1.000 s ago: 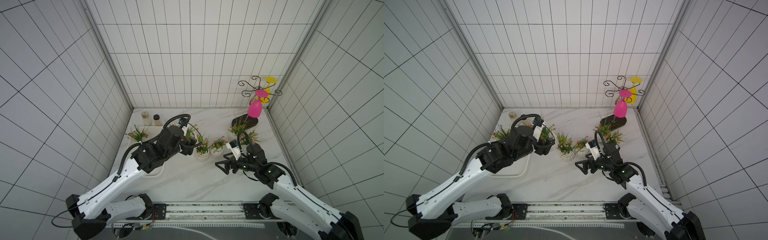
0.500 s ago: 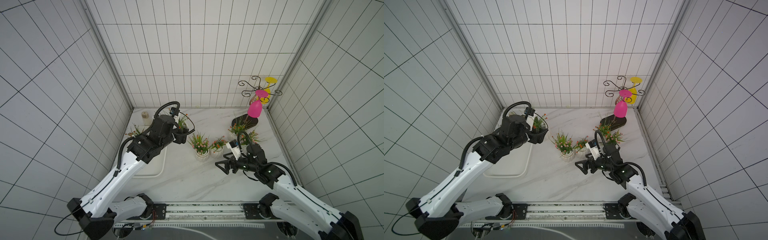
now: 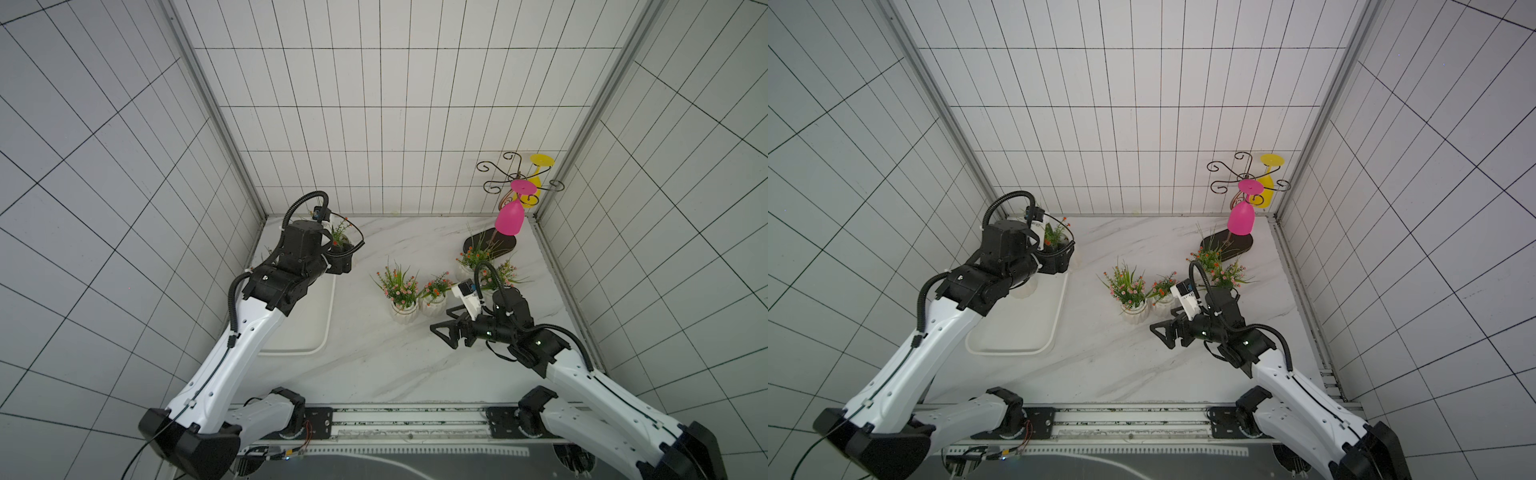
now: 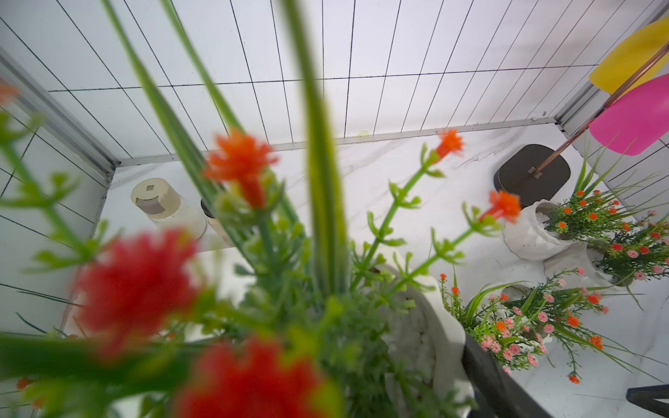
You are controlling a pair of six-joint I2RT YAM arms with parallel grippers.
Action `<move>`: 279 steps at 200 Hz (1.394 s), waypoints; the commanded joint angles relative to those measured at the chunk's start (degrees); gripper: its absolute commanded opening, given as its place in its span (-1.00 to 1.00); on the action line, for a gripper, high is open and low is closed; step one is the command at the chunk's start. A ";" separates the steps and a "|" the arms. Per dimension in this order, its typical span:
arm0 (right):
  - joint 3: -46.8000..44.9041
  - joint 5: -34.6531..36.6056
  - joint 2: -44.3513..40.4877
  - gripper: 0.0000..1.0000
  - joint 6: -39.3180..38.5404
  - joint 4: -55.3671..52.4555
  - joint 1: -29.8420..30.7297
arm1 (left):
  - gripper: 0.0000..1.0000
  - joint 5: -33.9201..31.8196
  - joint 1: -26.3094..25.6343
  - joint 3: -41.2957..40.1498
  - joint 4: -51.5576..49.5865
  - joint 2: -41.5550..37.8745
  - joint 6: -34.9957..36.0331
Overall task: Put the potted gypsophila into the storage box
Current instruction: Place the baby's breath potted plant at the storage box.
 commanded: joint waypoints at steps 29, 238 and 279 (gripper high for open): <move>0.47 -0.98 -0.17 0.99 -0.51 0.86 -0.46 | 0.09 1.97 4.94 -1.49 8.21 2.52 3.46; -0.40 -1.41 -0.87 0.99 -0.86 0.58 -0.76 | 0.05 -1.63 14.53 -14.37 25.23 12.59 2.76; -0.48 -1.51 -1.20 0.99 -0.96 0.24 -0.82 | 0.05 -3.45 14.98 -15.09 27.11 15.61 2.05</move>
